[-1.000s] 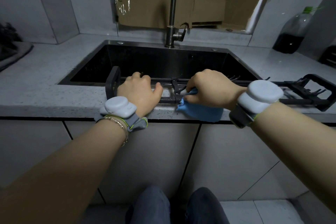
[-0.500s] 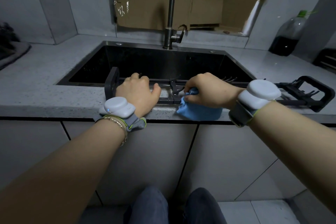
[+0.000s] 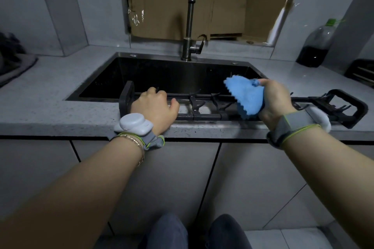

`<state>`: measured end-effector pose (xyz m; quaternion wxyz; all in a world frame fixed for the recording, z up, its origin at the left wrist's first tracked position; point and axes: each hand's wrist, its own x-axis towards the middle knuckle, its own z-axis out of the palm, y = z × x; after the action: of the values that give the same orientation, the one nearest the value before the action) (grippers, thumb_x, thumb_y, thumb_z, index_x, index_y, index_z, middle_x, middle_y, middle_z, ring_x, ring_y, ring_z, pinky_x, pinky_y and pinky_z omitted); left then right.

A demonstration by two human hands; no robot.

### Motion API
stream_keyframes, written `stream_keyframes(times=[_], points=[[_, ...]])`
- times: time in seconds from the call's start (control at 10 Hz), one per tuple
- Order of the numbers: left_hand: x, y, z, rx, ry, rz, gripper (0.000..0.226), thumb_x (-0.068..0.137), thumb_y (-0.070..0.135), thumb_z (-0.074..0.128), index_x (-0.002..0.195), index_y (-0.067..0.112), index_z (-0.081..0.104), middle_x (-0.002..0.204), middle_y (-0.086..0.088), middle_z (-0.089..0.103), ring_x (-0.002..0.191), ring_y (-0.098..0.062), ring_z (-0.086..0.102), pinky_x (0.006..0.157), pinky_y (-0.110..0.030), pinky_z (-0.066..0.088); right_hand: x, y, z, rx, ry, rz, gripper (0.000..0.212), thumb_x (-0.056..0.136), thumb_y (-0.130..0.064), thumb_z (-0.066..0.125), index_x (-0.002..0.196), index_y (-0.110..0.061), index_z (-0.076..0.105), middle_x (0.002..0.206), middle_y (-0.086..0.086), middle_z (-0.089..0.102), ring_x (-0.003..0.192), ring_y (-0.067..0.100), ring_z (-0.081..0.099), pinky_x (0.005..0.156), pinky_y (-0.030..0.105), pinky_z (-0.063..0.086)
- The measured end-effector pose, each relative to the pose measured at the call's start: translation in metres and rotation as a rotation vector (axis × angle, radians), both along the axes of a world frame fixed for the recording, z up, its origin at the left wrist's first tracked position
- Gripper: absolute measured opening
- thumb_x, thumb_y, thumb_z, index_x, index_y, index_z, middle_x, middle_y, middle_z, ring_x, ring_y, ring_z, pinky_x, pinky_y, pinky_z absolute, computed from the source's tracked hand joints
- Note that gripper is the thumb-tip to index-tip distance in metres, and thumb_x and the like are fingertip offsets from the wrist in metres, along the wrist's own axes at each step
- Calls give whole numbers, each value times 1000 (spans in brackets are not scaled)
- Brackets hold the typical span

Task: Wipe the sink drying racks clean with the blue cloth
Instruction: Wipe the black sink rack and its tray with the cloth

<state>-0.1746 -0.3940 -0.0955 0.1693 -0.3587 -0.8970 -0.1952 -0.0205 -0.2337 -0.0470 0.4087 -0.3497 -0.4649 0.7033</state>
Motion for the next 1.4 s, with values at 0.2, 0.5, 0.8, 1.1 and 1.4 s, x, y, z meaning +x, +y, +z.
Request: stream_keyframes(times=[0.2, 0.5, 0.8, 1.1, 1.4], points=[[0, 0, 0, -6, 7, 4, 40, 94, 39, 39, 101, 6, 60, 114, -13, 54, 105, -33, 52, 66, -33, 30, -19, 6, -3, 425, -299, -159, 24, 83, 1, 45, 71, -16, 55, 66, 2, 54, 70, 20, 52, 54, 17, 41], [-2, 0, 0, -3, 2, -2, 39, 94, 38, 40, 99, 6, 60, 116, -14, 54, 106, -34, 52, 69, -33, 32, -45, -43, -1, 1297, -828, 489, 23, 78, -17, 71, 100, -13, 69, 88, -3, 60, 84, 10, 57, 72, 16, 41], [-1, 1, -1, 2, 8, 3, 39, 94, 39, 40, 99, 6, 60, 113, -13, 54, 104, -33, 51, 67, -32, 31, -50, -45, 15, 1469, -1037, 664, 13, 83, -17, 64, 93, -9, 68, 86, 3, 65, 81, 17, 59, 69, 28, 49], [-3, -2, 1, -11, -9, -31, 40, 94, 38, 39, 99, 4, 59, 115, -15, 54, 105, -34, 51, 70, -34, 32, -53, -47, 16, 1648, -1136, 712, 14, 78, -10, 59, 91, -10, 63, 79, 5, 56, 76, 25, 56, 63, 31, 44], [-1, 0, 0, -16, 0, -3, 41, 95, 39, 38, 101, 5, 60, 113, -13, 54, 105, -33, 51, 67, -33, 31, -50, -42, 7, 1571, -1020, 656, 17, 86, -24, 61, 75, -12, 58, 65, 0, 51, 68, 19, 49, 54, 28, 33]])
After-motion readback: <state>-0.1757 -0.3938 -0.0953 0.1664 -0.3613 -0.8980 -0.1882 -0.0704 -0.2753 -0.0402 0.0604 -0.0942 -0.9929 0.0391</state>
